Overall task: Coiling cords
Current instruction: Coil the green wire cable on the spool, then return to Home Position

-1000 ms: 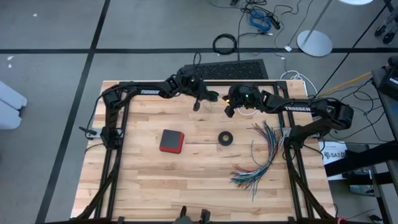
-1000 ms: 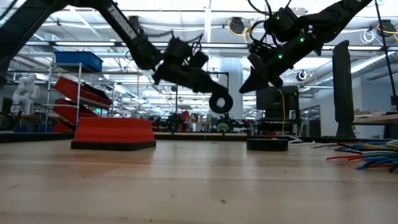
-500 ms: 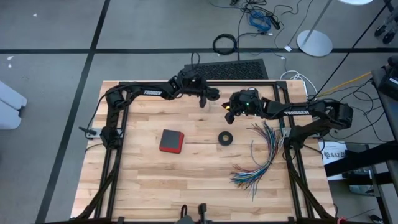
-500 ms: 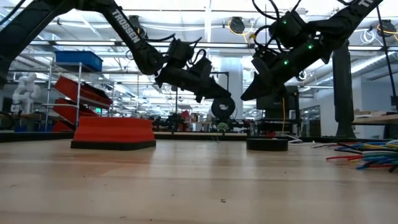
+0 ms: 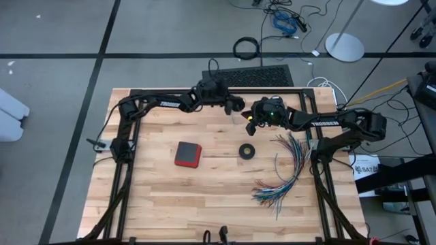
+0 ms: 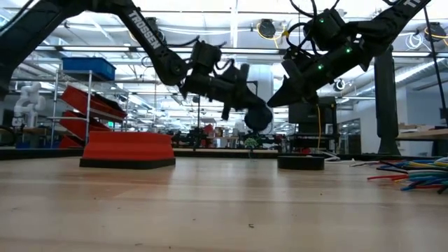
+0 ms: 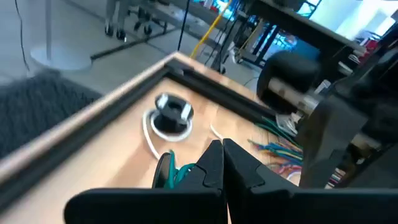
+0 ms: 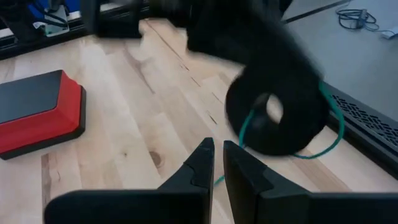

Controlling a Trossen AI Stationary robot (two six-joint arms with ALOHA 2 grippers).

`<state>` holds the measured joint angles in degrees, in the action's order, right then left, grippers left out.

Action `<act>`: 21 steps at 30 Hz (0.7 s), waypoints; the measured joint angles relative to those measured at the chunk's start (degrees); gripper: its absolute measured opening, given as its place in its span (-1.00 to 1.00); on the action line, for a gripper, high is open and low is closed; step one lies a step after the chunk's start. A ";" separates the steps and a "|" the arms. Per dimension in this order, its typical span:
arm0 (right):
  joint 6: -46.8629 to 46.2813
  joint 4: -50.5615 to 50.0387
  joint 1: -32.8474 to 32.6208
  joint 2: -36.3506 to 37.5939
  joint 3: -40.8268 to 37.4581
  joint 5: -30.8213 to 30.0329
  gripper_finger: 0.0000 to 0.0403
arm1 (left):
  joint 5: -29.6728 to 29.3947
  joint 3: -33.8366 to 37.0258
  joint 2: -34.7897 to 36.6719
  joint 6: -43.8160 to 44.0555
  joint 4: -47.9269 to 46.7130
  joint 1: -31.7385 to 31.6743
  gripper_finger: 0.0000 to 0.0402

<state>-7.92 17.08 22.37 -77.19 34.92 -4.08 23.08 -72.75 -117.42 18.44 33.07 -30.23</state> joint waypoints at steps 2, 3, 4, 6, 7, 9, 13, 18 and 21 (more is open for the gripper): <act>0.02 -0.04 0.00 0.00 0.02 -0.02 -0.89 | -1.47 -0.02 -1.43 2.59 0.03 0.64 -1.00; 0.04 -0.15 0.00 0.00 0.02 -0.02 -0.89 | -2.16 -0.02 -2.39 4.19 0.02 0.84 -1.00; 0.06 -0.38 0.00 0.00 0.02 -0.02 -0.89 | -2.32 -0.02 -3.46 5.95 0.55 1.01 -1.00; 0.49 -1.19 0.00 0.00 0.02 -0.02 -0.89 | -1.90 -0.45 -5.99 10.81 3.41 1.19 -0.97; 0.67 -1.68 0.00 0.00 0.02 -0.02 -0.89 | -1.83 -1.10 -7.11 13.64 4.51 1.26 -0.95; 1.00 -2.37 0.00 0.00 0.02 -0.02 -0.89 | -1.82 -2.83 -9.31 16.82 5.96 1.30 -0.90; 1.04 -4.31 0.01 0.47 0.04 2.30 -0.89 | -3.48 -4.57 -10.00 21.08 7.04 1.57 -0.84; 1.44 -7.65 -0.33 2.96 0.04 2.95 -0.89 | -4.19 -4.81 -10.09 21.66 6.65 1.50 -0.65; 2.48 -9.81 -0.31 5.81 0.04 2.81 -0.89 | -2.47 -4.81 -10.09 21.77 6.89 1.50 -0.45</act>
<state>-5.44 7.27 22.06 -71.38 34.96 -1.27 20.62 -77.56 -127.50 40.21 39.96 -28.73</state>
